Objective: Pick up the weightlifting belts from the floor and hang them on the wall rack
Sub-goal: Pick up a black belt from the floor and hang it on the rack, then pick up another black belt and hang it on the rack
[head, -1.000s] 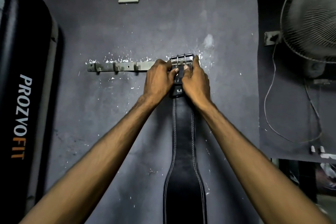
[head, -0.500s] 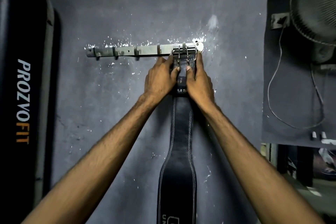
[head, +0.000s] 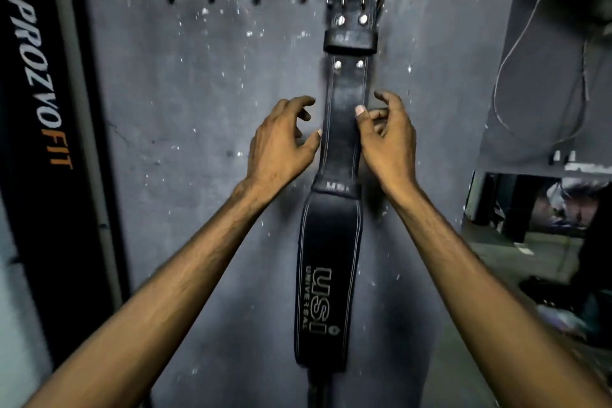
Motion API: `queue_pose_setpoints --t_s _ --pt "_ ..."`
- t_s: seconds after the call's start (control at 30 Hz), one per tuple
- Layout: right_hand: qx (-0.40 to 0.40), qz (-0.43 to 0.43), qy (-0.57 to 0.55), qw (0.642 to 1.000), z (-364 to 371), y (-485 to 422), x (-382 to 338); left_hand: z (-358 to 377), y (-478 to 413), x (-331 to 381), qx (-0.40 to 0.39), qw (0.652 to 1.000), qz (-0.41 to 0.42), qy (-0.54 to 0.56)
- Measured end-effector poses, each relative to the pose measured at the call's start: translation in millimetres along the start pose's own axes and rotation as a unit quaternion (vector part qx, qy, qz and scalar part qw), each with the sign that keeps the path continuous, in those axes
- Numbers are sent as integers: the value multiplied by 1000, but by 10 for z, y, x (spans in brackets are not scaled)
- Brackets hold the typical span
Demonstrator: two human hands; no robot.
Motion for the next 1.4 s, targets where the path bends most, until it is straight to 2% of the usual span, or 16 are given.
queue_pose_setpoints --t_s 0.17,0.3,0.47,0.57,0.7,0.9,1.17,1.3,1.33,1.4 --pt "-11 88 9 996 -204 1087 620 245 1277 -392 -71 995 -51 45" --pt "-18 184 40 982 -422 2298 1317 670 2617 -794 -184 975 -119 41" --pt "-58 323 97 940 -748 4036 2254 1205 4404 -1069 -337 915 -220 28" --pt "-89 397 114 906 -943 5097 2813 1545 5491 -1167 -407 878 -253 14" --pt "-133 471 151 859 -1239 6497 3549 1971 6867 -1192 -478 820 -315 -15" --pt "-175 554 171 796 -1590 8405 4531 2672 8793 -1238 -555 754 -351 -20" --pt "-247 569 198 759 -1766 10250 5909 3610 10801 -1221 -575 716 -395 -10" --pt "-348 508 243 750 -1685 10963 6730 3942 11687 -1225 -582 704 -408 4" --pt "-386 485 267 738 -1643 11097 6940 4004 11883 -1238 -586 702 -405 3" --pt "-475 424 343 690 -1591 11311 7335 4109 12234 -1288 -594 700 -397 4"
Point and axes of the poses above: each hand's wrist, its own y-axis away from the middle knuckle, its own z-axis out of the palm, x = y × z, the point moved 3 cm from there along -y, towards the middle knuckle, and after that the axes turned 15 degrees about -y, right-handed, at the moved point
